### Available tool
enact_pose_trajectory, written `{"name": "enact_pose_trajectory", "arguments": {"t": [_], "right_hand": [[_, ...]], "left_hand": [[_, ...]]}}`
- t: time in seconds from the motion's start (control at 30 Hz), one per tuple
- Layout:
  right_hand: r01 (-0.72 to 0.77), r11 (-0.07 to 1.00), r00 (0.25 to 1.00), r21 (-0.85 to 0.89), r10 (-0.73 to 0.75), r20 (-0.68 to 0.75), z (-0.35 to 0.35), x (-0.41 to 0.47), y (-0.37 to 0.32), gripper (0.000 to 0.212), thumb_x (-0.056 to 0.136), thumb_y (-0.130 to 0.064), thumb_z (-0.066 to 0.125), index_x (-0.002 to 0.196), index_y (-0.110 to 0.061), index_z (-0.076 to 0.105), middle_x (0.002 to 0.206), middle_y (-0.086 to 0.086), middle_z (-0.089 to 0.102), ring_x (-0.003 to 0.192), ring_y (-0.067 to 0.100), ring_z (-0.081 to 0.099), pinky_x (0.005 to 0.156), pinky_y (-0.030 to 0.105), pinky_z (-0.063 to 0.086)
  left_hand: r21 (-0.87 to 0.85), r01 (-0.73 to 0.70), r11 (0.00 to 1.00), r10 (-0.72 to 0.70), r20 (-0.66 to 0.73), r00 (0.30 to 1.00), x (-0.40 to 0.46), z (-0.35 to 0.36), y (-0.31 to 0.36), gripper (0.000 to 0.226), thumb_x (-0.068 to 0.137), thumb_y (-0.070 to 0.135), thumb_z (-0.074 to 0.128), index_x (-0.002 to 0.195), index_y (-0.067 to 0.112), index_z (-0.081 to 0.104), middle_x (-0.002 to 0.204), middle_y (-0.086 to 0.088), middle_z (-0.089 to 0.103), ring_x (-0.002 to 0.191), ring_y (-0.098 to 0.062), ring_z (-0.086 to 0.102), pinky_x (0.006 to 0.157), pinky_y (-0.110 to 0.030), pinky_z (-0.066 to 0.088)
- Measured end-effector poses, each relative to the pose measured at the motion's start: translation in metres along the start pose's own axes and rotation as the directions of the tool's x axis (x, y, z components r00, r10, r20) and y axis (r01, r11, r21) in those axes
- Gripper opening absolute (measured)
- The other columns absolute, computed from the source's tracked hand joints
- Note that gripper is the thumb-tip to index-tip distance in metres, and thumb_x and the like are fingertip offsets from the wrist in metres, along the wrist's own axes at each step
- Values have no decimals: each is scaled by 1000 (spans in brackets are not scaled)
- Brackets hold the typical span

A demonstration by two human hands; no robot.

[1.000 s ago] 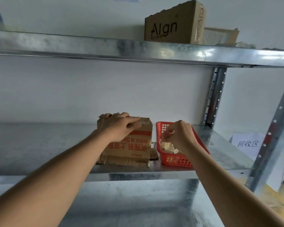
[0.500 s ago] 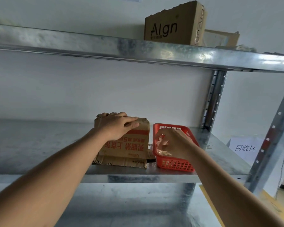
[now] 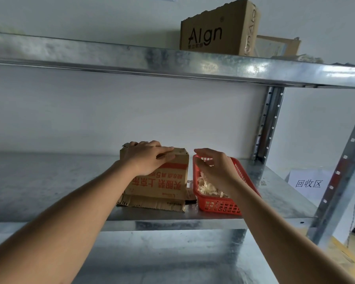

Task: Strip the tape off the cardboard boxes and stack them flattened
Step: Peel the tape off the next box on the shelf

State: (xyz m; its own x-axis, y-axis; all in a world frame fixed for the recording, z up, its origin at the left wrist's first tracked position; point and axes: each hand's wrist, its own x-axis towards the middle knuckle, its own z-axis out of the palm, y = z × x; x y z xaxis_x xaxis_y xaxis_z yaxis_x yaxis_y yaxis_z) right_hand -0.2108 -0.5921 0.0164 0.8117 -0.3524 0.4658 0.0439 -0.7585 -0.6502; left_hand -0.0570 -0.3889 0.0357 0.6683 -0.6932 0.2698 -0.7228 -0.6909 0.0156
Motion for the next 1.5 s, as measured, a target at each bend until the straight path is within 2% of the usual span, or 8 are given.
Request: {"name": "enact_pose_trajectory", "arguments": {"t": [0.17,0.3,0.53,0.93,1.07,1.27,1.4,1.5], "right_hand": [[51,999,996,0,-51,73,21,5,-15,45,103,-51,53,142,-29,60,135,-4,67,119,12,65,76,9,42],[138,981,989,-139,-128,76,35,7,-27,25,101,-32,63,124,-25,70,124,-1,57,103,12,61,80,19,54],[120,971,985,-205,-90,150,34,10,-49,30,95,-36,72,119,-19,66,119,-3,54,101,15,60,75,17,47],[33,976,997,215,-19,-71,75,-12,-74,26,83,-31,83,102,-28,65,125,-8,57,113,19,61,92,38,60],[54,934,977,354,23,-210,86,-26,-78,23,91,-59,68,83,-38,76,120,-17,63,113,13,65,92,41,59],[25,934,966,356,69,-249,100,-34,-82,32,88,-14,77,114,-32,71,124,-15,63,114,4,64,85,27,61],[-10,907,952,421,137,-274,109,-43,-91,52,81,-12,86,114,-33,52,115,-18,61,94,-16,64,61,17,57],[-70,940,935,332,178,-306,113,-47,-94,65,71,-17,94,117,-29,50,114,-9,63,96,2,67,76,25,57]], "left_hand": [[21,-15,1000,15,0,1000,-13,3,-3,79,85,91,2,153,59,26,162,18,34,147,-21,36,117,-51,22],[-51,-24,998,28,71,997,-24,-5,-9,79,87,90,9,156,54,25,169,16,22,156,-23,23,123,-54,17],[-179,138,974,-163,-130,978,-41,-35,-62,28,108,35,43,119,35,69,123,11,63,117,-18,59,103,-43,44],[-875,92,474,-304,-65,950,-91,-31,-97,28,106,43,52,100,40,79,112,5,69,85,-7,72,65,-32,63],[-799,20,601,-171,-103,980,-107,-25,-110,39,95,16,67,108,52,76,129,13,49,117,-8,56,80,-20,57],[-651,-51,758,-137,-235,962,-118,-20,-113,92,84,22,82,143,72,33,119,9,40,108,-3,49,94,-14,40],[-520,2,854,-230,-374,898,-120,-10,-108,118,77,29,91,160,55,11,111,4,37,89,-7,50,81,-19,44],[-506,28,862,-274,-420,865,-125,1,-102,116,78,26,88,164,39,11,121,-1,41,97,-15,51,87,-33,49]]}}
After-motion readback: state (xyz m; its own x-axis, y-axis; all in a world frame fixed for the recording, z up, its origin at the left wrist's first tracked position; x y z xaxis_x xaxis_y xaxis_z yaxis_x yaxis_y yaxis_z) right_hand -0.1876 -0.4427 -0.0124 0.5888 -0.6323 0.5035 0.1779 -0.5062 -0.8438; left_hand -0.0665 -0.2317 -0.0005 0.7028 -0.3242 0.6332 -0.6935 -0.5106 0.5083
